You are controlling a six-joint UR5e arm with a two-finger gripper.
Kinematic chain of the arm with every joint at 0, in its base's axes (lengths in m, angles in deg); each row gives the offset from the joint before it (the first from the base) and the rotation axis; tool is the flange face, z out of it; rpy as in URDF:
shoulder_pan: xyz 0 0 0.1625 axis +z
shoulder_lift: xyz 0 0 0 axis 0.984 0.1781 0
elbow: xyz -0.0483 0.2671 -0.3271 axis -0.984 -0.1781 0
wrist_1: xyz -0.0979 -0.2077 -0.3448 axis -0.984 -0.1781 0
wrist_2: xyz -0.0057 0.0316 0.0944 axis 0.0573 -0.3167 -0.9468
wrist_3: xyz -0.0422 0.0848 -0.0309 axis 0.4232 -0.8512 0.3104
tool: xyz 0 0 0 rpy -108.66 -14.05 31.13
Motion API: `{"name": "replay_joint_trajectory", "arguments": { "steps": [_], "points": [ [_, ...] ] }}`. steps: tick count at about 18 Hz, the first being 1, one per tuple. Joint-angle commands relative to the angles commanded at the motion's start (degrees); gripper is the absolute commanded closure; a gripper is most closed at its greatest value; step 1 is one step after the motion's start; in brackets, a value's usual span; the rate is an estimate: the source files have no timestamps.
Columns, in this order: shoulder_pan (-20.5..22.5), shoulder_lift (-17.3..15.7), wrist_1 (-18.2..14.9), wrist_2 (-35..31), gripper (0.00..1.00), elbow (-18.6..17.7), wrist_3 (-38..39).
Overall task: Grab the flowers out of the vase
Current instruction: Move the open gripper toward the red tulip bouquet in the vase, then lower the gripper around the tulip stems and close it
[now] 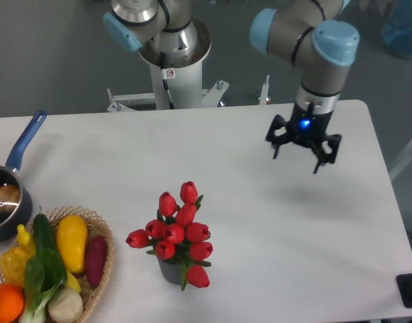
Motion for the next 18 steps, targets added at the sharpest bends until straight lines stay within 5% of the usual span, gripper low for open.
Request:
{"name": "replay_joint_trajectory", "arguments": {
  "steps": [7,11,18],
  "points": [
    [-3.5,0.3,0.0,16.5,0.0,0.4,4.1],
    [-6.2,0.7,0.3,17.8,0.0,0.8,4.9],
    [-9.8,4.6,6.1,20.8,0.0,2.6,10.5]
  ]
}}
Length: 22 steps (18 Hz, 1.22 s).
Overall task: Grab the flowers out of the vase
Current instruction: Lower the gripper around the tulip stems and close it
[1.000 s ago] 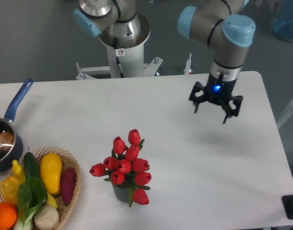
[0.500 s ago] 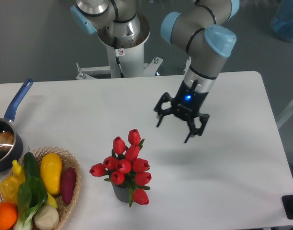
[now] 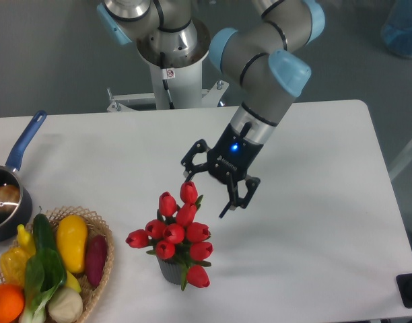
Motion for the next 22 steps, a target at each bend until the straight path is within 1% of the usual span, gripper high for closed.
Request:
{"name": "replay_joint_trajectory", "arguments": {
  "steps": [9,12,14,16,20,21,22],
  "points": [
    [-1.2,0.4,0.4,0.1,0.0,0.5,1.2],
    [-1.5,1.8,0.4,0.0,0.0,1.8,1.2],
    [-1.6,2.2,0.4,0.1,0.0,2.1,1.2],
    [-1.6,2.4,1.1,0.1,0.0,2.1,1.2],
    [-2.0,4.1,2.4,0.0,0.0,2.7,1.3],
    [-2.0,4.2,2.7,0.0,0.1,2.7,1.4],
    [-2.1,4.2,2.7,0.0,0.23,2.7,1.6]
  ]
}}
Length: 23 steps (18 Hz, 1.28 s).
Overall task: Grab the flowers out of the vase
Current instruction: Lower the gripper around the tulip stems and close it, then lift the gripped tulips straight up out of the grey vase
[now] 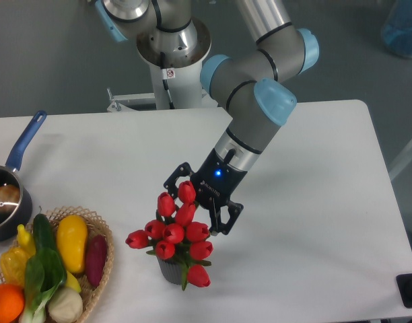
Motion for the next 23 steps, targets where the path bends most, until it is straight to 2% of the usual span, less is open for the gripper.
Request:
{"name": "replay_joint_trajectory", "arguments": {
  "steps": [3,4,5,16,23],
  "points": [
    [-0.4,-0.4,0.0,0.0,0.75,0.0,0.5],
    [-0.4,-0.5,0.1,0.0,0.89,0.1,0.5],
    [-0.4,-0.6,0.1,0.0,0.97,0.1,0.6],
    [-0.1,-2.1,0.1,0.6,1.0,-0.2,1.9],
    [0.6,-5.7,0.0,1.8,1.0,0.8,8.7]
  ]
}}
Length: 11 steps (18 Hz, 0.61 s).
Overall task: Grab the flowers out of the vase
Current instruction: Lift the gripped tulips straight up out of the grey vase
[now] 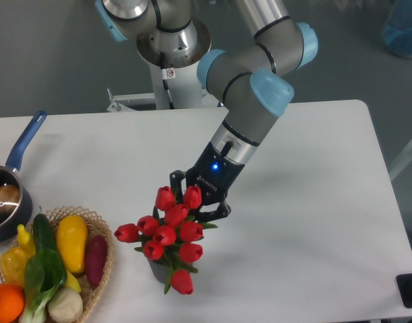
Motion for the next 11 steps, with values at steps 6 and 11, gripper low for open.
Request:
{"name": "replay_joint_trajectory", "arguments": {
  "steps": [6,11],
  "points": [
    [3.2,-4.0,0.0,3.8,1.0,1.2,5.0],
    [8.0,-5.9,0.0,9.9,1.0,2.5,9.2]
  ]
}}
